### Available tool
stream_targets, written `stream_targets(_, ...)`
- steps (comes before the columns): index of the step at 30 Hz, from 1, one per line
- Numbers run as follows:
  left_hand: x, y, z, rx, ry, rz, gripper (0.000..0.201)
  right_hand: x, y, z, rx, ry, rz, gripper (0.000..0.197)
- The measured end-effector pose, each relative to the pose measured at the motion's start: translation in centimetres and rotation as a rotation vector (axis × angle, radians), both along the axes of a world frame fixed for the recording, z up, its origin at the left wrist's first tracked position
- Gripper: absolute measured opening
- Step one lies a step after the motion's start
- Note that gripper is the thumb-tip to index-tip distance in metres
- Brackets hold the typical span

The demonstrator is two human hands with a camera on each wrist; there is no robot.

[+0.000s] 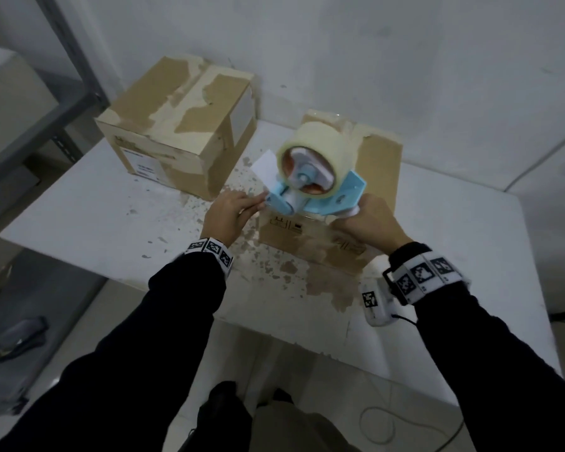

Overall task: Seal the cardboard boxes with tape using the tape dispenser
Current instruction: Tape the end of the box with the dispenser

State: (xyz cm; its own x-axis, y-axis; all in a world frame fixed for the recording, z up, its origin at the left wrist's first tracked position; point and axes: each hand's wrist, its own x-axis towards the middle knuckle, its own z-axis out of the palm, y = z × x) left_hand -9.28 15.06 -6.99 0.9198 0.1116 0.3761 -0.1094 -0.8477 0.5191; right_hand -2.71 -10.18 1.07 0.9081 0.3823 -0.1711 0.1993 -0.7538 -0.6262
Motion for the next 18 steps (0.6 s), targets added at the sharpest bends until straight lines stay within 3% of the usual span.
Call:
stream_targets(8,0.9,-1.0,0.6,0.085,-0.053,0.006,0.027,0.4,-2.7,0.0,0.034,-0.022,-0.004,0.049)
stream_targets(12,1.2,-1.3,1.9,0.174,-0.102,-0.106,0.018,0.6,-2.5,0.0,0.038,0.003,-0.004,0.044)
stream_targets(14,1.2,-2.5,2.2,0.208,-0.118,-0.196,0.023,0.6,-2.5,0.0,0.049,0.004,-0.007,0.041)
stream_targets(18,0.7,-3.6,1.8,0.165,-0.029,-0.181,0.029,0.5,-2.5,-0.2,0.034,-0.004,-0.024,0.028)
